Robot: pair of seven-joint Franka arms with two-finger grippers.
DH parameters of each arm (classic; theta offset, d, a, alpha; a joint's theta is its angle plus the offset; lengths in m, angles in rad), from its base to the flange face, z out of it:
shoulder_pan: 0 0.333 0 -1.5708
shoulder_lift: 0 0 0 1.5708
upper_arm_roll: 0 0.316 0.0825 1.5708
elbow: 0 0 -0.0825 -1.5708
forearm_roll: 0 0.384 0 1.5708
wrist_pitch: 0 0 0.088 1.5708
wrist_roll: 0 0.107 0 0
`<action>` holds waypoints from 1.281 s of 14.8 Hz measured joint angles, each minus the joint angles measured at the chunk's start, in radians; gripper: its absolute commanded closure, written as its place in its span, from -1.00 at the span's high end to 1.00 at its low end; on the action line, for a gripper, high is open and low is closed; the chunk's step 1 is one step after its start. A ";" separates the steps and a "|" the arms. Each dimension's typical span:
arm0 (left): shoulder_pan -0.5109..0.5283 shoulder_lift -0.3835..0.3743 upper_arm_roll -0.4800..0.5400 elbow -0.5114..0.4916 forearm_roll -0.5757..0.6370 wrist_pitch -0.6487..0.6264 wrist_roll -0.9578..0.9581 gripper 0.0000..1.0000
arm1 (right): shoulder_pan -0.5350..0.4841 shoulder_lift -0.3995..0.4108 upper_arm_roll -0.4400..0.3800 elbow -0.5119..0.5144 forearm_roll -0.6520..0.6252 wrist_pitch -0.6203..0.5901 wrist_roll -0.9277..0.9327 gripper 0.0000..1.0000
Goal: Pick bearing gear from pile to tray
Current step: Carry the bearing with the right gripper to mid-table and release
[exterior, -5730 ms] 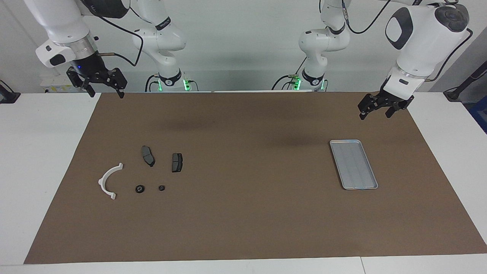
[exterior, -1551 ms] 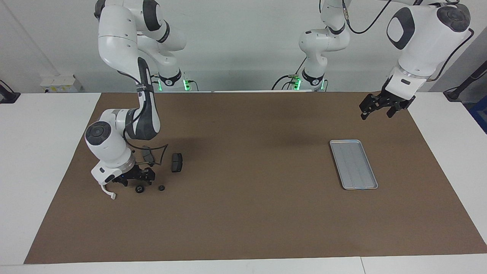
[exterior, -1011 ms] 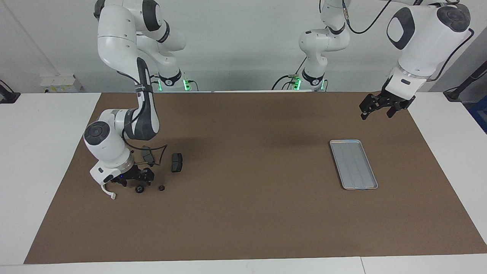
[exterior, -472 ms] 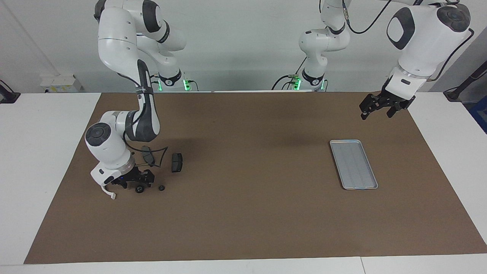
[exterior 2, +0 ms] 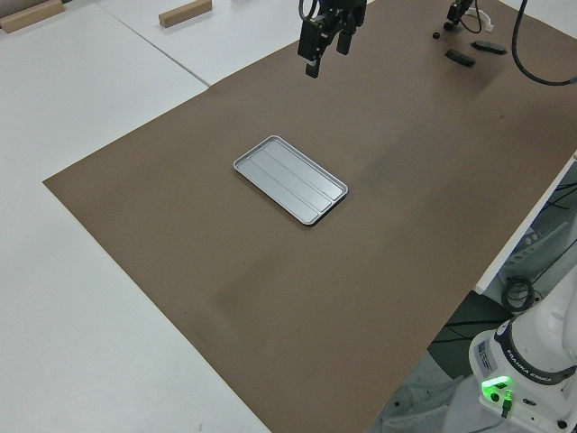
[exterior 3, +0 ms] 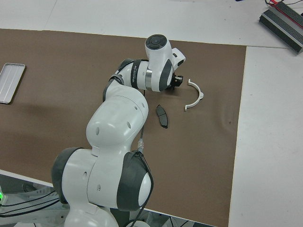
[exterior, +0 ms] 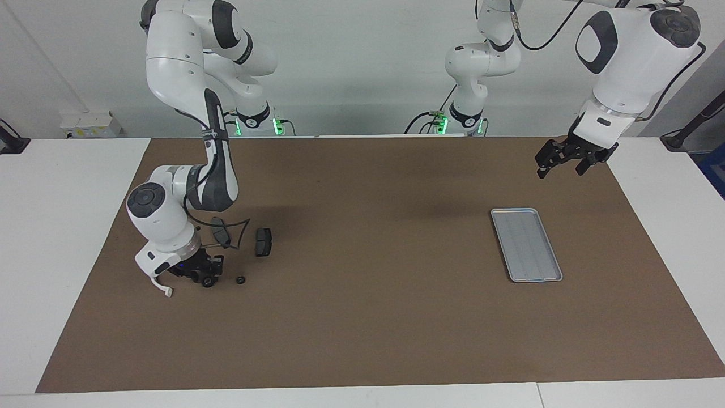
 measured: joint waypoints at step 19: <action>0.000 0.000 0.000 0.000 0.000 0.000 0.000 1.00 | 0.248 -0.164 0.024 0.199 0.010 -0.381 0.432 -1.00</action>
